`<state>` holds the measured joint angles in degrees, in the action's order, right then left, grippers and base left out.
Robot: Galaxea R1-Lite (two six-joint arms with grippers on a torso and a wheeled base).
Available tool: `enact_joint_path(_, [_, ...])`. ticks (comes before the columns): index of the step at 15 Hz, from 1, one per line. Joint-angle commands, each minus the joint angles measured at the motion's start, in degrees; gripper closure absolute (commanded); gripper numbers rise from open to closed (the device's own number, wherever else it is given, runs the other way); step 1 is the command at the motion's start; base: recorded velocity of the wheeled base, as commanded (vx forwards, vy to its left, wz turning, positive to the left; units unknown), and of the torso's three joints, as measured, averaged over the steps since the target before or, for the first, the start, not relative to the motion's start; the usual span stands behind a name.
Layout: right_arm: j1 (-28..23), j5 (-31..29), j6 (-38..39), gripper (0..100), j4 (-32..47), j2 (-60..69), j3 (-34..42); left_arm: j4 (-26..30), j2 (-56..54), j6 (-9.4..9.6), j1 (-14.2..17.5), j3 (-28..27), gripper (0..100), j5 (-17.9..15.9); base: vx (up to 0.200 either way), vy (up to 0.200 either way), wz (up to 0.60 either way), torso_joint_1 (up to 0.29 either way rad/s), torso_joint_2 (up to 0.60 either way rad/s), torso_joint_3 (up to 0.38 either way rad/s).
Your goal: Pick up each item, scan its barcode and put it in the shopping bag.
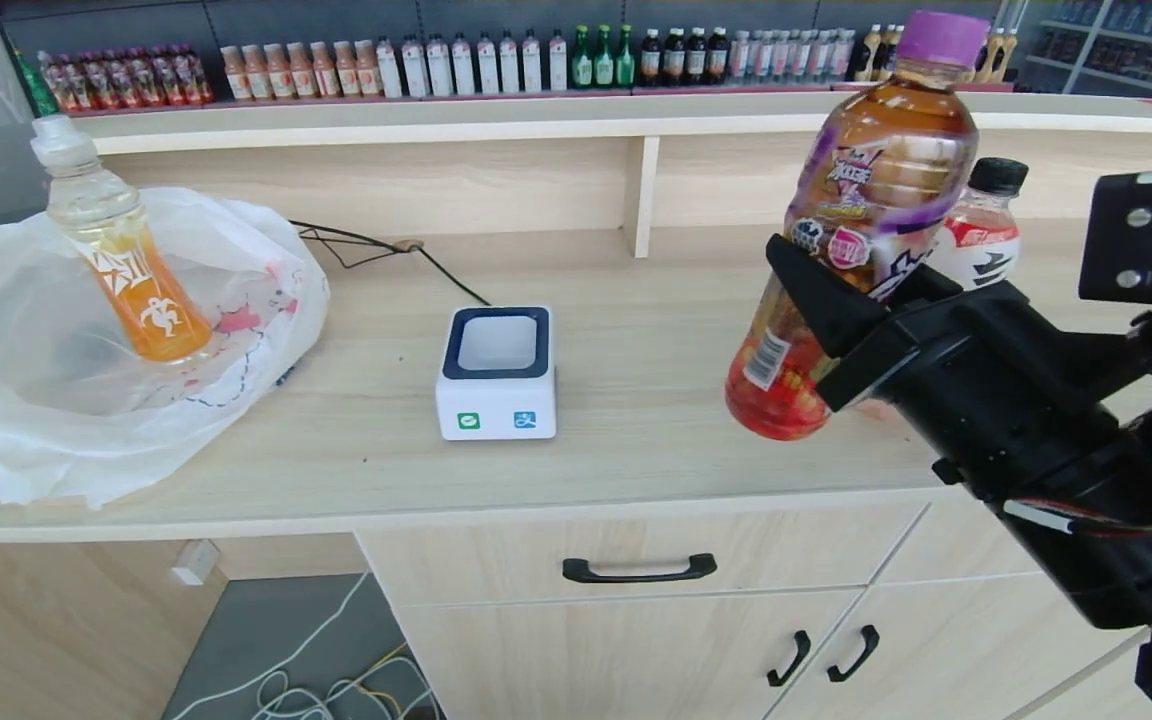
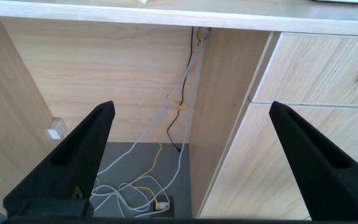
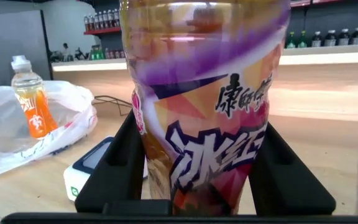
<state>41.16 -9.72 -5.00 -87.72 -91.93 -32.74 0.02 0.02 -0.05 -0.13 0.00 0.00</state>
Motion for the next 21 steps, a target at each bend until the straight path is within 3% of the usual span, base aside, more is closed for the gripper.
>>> enact_joint_path(1, [-0.29,0.05,0.52,100,-0.52,-0.27,0.31,-0.02,-0.02,-0.04,0.13,0.0,0,0.0,0.0,0.2,0.0,0.027,0.02,-0.012])
enact_joint_path(11, [-2.22,-0.66,1.04,100,-2.28,-0.09,1.19,-0.02,-0.02,-0.21,0.13,0.0,0,0.0,0.0,0.2,0.0,-0.002,0.0,0.006])
enact_joint_path(14, [-3.54,-4.79,1.31,100,-2.28,0.17,1.63,-0.02,-0.02,-0.13,0.13,0.0,0,0.0,0.0,0.2,0.0,0.001,0.0,0.005])
enact_joint_path(17, [-5.65,-3.91,2.98,100,-2.28,1.75,2.95,-0.02,-0.02,0.14,0.05,0.0,0,0.0,0.0,0.0,0.0,0.0,0.0,0.0])
enact_joint_path(21, [-8.28,-1.71,-2.38,100,-2.28,2.19,3.21,-0.02,-0.02,0.14,0.05,0.0,0,0.0,0.0,0.0,0.0,0.0,0.0,0.0])
